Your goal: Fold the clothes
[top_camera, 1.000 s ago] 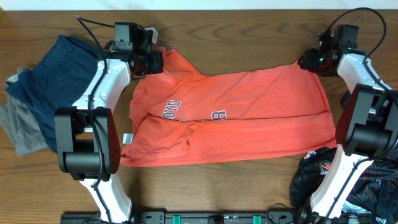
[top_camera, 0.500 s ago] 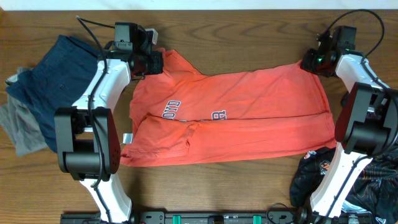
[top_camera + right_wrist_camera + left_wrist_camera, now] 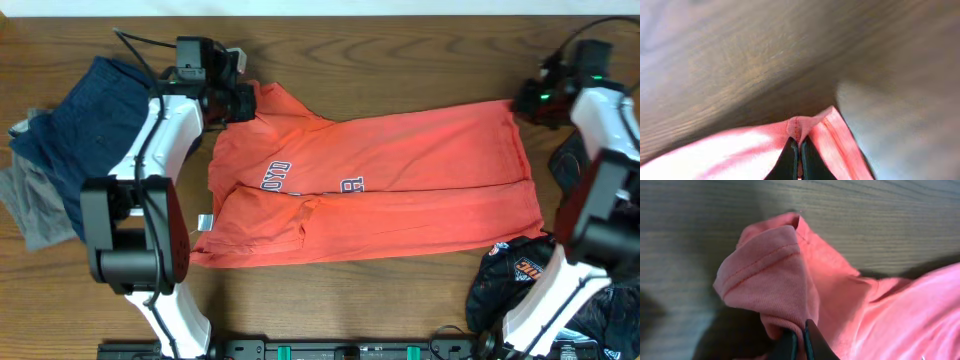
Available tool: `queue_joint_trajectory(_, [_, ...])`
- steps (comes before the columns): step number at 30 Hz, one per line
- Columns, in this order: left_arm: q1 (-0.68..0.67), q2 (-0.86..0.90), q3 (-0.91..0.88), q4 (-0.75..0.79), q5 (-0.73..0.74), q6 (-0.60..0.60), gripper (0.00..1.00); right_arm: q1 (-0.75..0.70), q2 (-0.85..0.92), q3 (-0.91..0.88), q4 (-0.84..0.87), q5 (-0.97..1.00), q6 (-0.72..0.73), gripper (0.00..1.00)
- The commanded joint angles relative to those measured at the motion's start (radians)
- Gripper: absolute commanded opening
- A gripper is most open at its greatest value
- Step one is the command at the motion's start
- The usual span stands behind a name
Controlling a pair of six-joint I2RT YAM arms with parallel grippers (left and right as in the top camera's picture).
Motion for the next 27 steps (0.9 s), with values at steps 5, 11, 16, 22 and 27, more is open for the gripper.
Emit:
queue_joint_trajectory(5, [0.004, -0.172, 0.003, -0.184, 0.003, -0.009, 0.06, -0.039, -0.155, 0.020, -0.167, 0.002, -0.031, 0.01])
queue_joint_trajectory(11, [0.004, -0.219, 0.003, -0.439, 0.003, -0.009, 0.06, -0.039, -0.210, 0.020, -0.378, 0.123, -0.047, 0.01])
queue_joint_trajectory(16, [0.004, -0.220, 0.003, -0.634, -0.013, -0.008, 0.06, -0.042, -0.214, 0.019, -0.523, 0.306, -0.053, 0.01])
queue_joint_trajectory(22, [0.004, -0.221, 0.002, -0.792, -0.076, -0.008, 0.06, -0.042, -0.214, 0.017, -0.605, 0.401, -0.053, 0.01])
queue_joint_trajectory(27, [0.004, -0.221, -0.038, -0.822, -0.080, -0.008, 0.06, -0.042, -0.214, 0.016, -0.651, 0.418, -0.053, 0.01])
